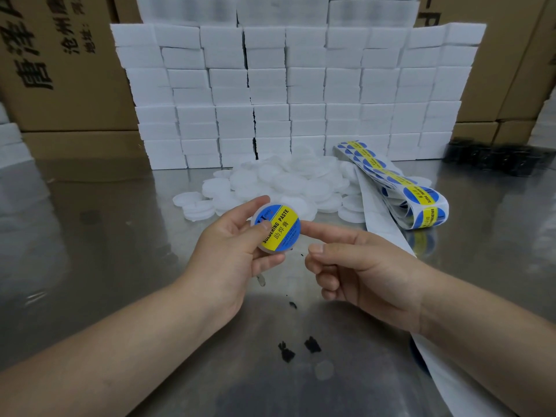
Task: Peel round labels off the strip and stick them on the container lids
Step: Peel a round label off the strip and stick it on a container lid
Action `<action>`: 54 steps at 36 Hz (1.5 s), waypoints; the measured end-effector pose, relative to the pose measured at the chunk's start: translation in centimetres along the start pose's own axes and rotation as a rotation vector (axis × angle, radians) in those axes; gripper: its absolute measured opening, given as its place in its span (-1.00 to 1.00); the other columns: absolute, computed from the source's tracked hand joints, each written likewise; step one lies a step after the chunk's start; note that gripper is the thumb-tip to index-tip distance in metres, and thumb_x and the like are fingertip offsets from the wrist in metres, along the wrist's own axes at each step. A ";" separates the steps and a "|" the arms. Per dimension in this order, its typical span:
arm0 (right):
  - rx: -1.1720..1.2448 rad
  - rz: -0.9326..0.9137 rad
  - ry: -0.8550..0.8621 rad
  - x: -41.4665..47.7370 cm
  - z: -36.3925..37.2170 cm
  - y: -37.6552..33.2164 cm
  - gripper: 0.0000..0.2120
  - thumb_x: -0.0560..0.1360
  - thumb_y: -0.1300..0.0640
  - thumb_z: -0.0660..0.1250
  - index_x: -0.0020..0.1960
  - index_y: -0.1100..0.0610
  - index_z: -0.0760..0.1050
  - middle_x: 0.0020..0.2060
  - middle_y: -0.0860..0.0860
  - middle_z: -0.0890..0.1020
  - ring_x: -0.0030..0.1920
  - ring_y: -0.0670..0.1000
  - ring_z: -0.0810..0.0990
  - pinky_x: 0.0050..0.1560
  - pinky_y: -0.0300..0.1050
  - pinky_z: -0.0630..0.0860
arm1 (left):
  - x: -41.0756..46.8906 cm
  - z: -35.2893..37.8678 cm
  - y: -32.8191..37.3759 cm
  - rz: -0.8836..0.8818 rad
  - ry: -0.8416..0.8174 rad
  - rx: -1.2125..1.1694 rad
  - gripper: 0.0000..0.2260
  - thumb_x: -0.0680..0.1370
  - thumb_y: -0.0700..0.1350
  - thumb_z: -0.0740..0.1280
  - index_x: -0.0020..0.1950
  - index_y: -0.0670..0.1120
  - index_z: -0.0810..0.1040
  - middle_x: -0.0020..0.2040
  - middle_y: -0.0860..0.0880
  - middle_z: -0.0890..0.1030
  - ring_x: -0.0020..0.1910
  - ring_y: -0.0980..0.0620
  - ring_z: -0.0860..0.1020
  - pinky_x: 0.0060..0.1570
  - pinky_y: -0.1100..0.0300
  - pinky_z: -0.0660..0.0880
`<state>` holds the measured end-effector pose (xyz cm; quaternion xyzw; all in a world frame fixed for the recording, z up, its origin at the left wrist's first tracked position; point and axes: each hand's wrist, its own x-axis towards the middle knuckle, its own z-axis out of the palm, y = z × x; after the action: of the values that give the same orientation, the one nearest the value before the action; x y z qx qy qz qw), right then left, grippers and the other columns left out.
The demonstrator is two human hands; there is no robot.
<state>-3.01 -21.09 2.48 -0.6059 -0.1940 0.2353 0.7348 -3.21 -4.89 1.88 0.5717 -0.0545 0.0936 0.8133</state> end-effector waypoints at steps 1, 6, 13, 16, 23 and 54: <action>-0.002 0.000 0.000 0.0 0.0 0.0 -0.53 0.18 0.10 0.40 0.10 0.00 0.59 -0.45 -0.03 0.49 -0.51 -0.11 0.35 -0.43 -0.27 0.39 | 0.0 0.0 0.0 -0.001 0.002 0.001 -0.77 0.53 -0.27 0.25 -0.01 0.07 0.55 -0.09 -0.04 0.66 -0.28 0.05 0.65 -0.39 0.26 0.56; -0.010 -0.001 0.002 -0.1 0.0 0.0 -0.55 0.17 0.10 0.40 0.07 -0.02 0.60 -0.45 -0.03 0.49 -0.51 -0.11 0.35 -0.44 -0.28 0.39 | 0.0 0.1 0.0 -0.004 0.007 0.012 -0.77 0.53 -0.26 0.25 -0.02 0.07 0.55 -0.05 -0.05 0.66 -0.26 0.05 0.66 -0.38 0.26 0.56; -0.093 -0.014 0.024 -0.1 0.2 0.0 -0.56 0.16 0.07 0.40 0.05 -0.07 0.59 -0.46 -0.06 0.50 -0.51 -0.11 0.35 -0.41 -0.28 0.38 | -0.1 0.0 -0.1 0.060 0.035 0.083 -0.73 0.54 -0.27 0.25 -0.04 0.12 0.55 -0.05 0.02 0.65 -0.25 0.06 0.66 -0.37 0.28 0.56; -0.146 -0.019 0.052 0.0 0.2 0.0 -0.66 0.26 0.12 0.40 0.02 -0.09 0.61 -0.45 -0.06 0.50 -0.50 -0.11 0.36 -0.41 -0.29 0.38 | -0.3 0.1 0.0 0.114 0.050 0.142 -0.70 0.55 -0.28 0.25 -0.05 0.15 0.54 -0.07 0.08 0.64 -0.26 0.11 0.65 -0.35 0.30 0.56; -0.219 -0.038 0.175 0.2 -0.2 0.1 -0.75 0.43 0.20 0.33 0.06 -0.03 0.54 -0.47 -0.08 0.51 -0.50 -0.10 0.36 -0.40 -0.27 0.36 | -0.3 0.0 0.5 0.163 0.091 0.198 -0.70 0.55 -0.26 0.25 -0.04 0.18 0.53 -0.01 0.10 0.61 -0.30 0.18 0.62 -0.38 0.33 0.52; -0.606 -0.241 0.305 -0.3 1.1 0.1 -0.74 0.50 0.02 0.25 -0.31 0.13 0.38 -0.67 -0.08 0.38 -0.64 -0.15 0.30 -0.57 -0.35 0.24 | -1.3 0.1 -0.5 0.394 -0.165 0.812 -0.83 0.55 0.01 0.23 -0.20 0.18 0.53 -0.33 0.29 0.56 -0.37 0.29 0.49 -0.39 0.44 0.36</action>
<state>-3.86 -20.34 2.58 -0.7970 -0.2131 -0.0142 0.5649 -4.36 -5.29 1.20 0.8285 -0.1858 0.2145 0.4828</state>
